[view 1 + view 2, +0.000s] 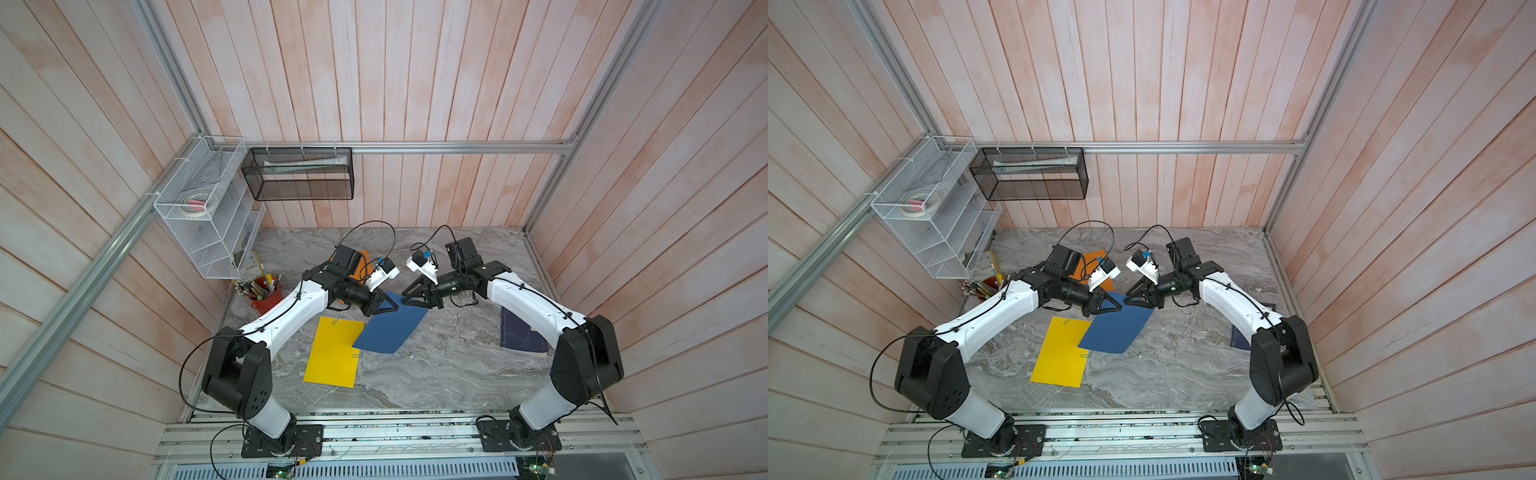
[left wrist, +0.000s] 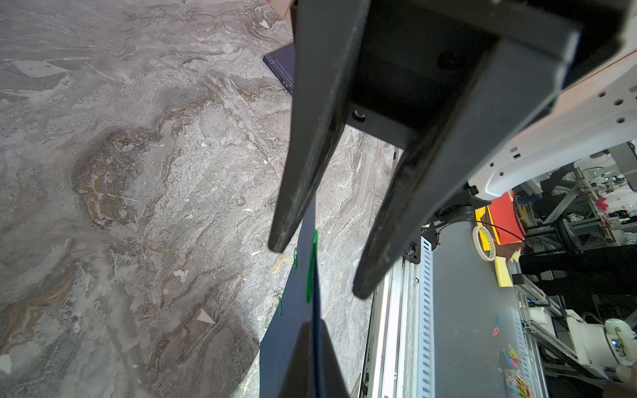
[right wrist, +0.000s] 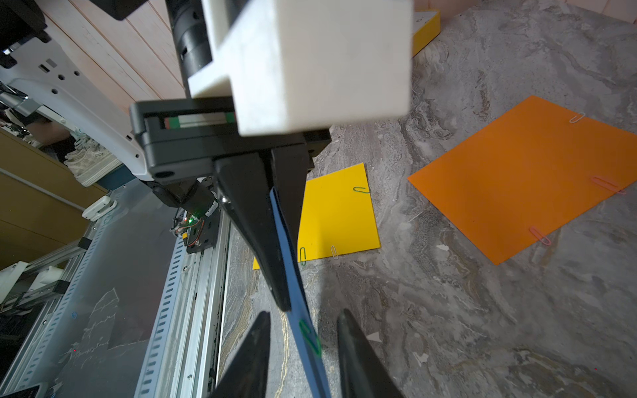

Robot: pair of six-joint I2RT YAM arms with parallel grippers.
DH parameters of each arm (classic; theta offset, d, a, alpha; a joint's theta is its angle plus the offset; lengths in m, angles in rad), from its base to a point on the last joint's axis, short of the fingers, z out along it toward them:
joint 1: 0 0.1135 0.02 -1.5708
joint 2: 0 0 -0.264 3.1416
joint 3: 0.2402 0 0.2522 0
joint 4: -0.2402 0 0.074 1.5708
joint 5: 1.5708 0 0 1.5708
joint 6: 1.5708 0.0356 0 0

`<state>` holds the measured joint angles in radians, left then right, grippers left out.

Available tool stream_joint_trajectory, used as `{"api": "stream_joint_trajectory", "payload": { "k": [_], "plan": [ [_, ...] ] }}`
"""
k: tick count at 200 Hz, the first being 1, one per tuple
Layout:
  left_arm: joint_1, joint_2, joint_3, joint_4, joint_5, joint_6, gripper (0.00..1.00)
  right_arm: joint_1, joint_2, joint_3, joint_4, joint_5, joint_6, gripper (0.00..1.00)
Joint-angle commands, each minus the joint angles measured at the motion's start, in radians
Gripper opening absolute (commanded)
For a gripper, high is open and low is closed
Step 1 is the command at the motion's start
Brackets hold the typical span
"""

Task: Unclip the paperclips from the documents
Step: Pick up the document from the center of the board, then remove the paper clip from the document.

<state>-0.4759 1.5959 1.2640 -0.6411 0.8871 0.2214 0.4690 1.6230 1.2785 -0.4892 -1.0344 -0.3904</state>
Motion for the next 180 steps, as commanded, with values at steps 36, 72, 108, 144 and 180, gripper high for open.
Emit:
{"api": "stream_joint_trajectory", "payload": {
  "k": [36, 72, 108, 144, 180],
  "plan": [
    [0.006, -0.016, 0.014, -0.018, 0.033, 0.030, 0.00, 0.007, 0.016, 0.019, -0.032, -0.044, -0.016, 0.24],
    [0.005, -0.018, 0.011, -0.019, 0.031, 0.030, 0.00, 0.008, 0.015, 0.018, -0.037, -0.049, -0.018, 0.17],
    [0.004, -0.020, 0.012, -0.021, 0.029, 0.033, 0.00, 0.008, 0.012, 0.015, -0.041, -0.051, -0.021, 0.09],
    [0.005, -0.024, 0.008, -0.021, 0.020, 0.034, 0.00, 0.007, 0.010, 0.015, -0.043, -0.049, -0.018, 0.04],
    [0.004, -0.030, 0.001, -0.020, 0.018, 0.032, 0.00, 0.008, 0.008, 0.015, -0.045, -0.049, -0.019, 0.01]
  ]
}}
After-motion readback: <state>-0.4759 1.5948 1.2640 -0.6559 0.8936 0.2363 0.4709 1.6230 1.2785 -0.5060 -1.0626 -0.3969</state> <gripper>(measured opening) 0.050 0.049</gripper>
